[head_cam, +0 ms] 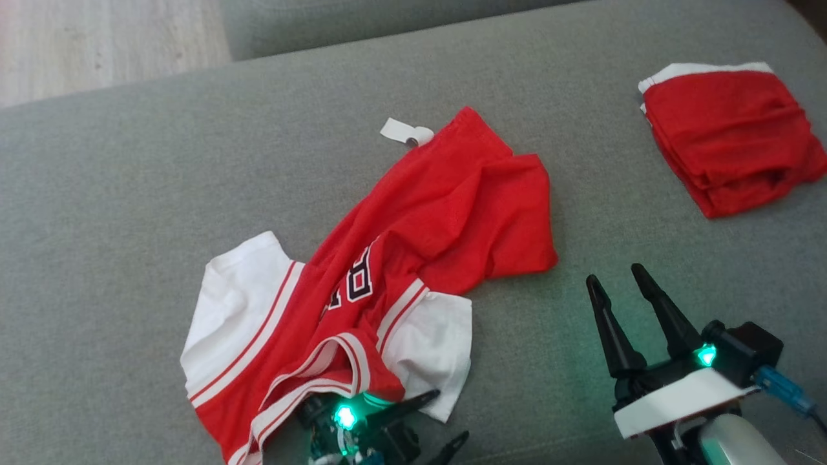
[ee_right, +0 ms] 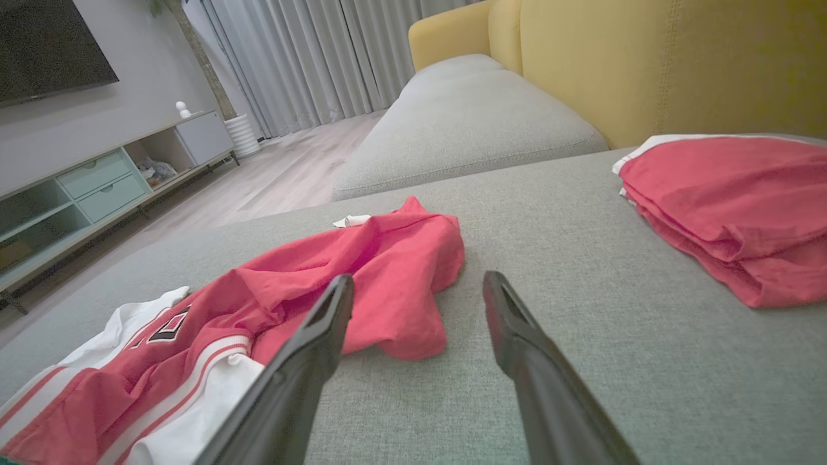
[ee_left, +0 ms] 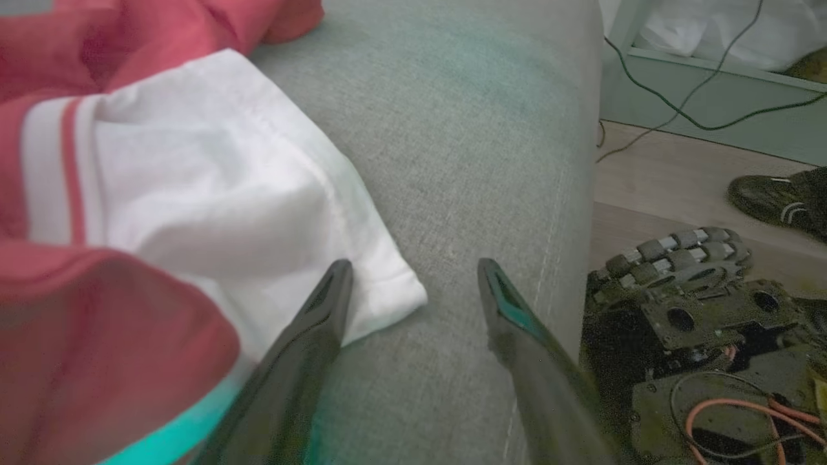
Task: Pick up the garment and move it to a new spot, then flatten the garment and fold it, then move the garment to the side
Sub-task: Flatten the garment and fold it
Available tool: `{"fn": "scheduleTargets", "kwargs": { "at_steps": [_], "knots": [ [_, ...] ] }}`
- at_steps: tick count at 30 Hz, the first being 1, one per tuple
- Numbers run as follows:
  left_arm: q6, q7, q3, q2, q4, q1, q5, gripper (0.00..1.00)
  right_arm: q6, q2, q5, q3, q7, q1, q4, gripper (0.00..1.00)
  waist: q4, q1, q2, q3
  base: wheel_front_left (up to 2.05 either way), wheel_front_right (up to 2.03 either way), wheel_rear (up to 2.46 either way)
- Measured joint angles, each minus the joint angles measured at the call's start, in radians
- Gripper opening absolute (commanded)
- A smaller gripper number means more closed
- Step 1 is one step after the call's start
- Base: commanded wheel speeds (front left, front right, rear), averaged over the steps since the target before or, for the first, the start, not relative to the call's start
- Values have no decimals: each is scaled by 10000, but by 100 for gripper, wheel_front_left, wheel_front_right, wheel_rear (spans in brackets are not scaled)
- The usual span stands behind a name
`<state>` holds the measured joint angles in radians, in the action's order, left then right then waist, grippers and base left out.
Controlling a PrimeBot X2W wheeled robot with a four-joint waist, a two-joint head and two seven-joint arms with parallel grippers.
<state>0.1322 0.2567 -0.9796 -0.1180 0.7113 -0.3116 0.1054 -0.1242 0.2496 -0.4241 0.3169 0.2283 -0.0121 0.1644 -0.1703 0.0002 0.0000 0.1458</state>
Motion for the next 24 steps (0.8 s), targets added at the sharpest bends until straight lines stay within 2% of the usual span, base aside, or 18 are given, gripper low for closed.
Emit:
{"fn": "scheduleTargets", "kwargs": {
  "at_steps": [2, 3, 4, 5, 7, 12, 18, 21, 22, 24],
  "knots": [
    [2, 63, -328, 36, 314, -317, 282, 100, 0, -21, -77, 38, 2, -9, -4, 100, -47, 0, 0, 114, 0, 0, 0],
    [2, 90, -462, 59, 414, -463, 378, 72, 0, -23, -79, 59, 2, -10, -4, 100, -49, 0, 0, 150, 0, 0, 0],
    [2, 88, -531, 73, 502, -612, 447, 31, 0, -23, -79, 67, 4, -10, -4, 100, -29, 0, 0, 167, 0, 0, 0],
    [2, 84, -529, 81, 545, -733, 481, 0, 0, -25, -79, 65, 6, -11, -4, 100, 3, 0, 0, 169, 0, 0, 0],
    [-21, 71, -476, 35, 456, -885, 502, 0, 0, -25, -79, 50, 12, -11, 4, 100, 93, 0, 0, 153, 0, 0, 0],
    [-732, 0, 466, -336, -2084, -841, 604, 0, 0, -63, -71, -309, 98, 19, 245, 100, 589, -1, 0, -41, 0, 0, 0],
    [-1544, 0, 1563, -1666, -5051, -110, 608, 0, 0, -155, -73, -717, 132, 307, 558, 100, 1432, -2, 0, -358, 0, 0, 0],
    [-1956, -48, 2046, -2382, -6243, 337, 652, 0, 0, -184, -86, -738, 182, 683, 780, 100, 1911, -2, 0, -548, 0, 0, 0],
    [-1956, -48, 2046, -2382, -6243, 337, 652, 0, 0, -184, -86, -738, 182, 683, 780, 100, 1911, -2, 0, -548, 0, 0, 0],
    [-2238, -328, 2370, -2865, -7026, 600, 706, 0, 0, -186, -104, -763, 184, 818, 897, 100, 2219, -2, 0, -665, 0, 0, 0]
  ]
}}
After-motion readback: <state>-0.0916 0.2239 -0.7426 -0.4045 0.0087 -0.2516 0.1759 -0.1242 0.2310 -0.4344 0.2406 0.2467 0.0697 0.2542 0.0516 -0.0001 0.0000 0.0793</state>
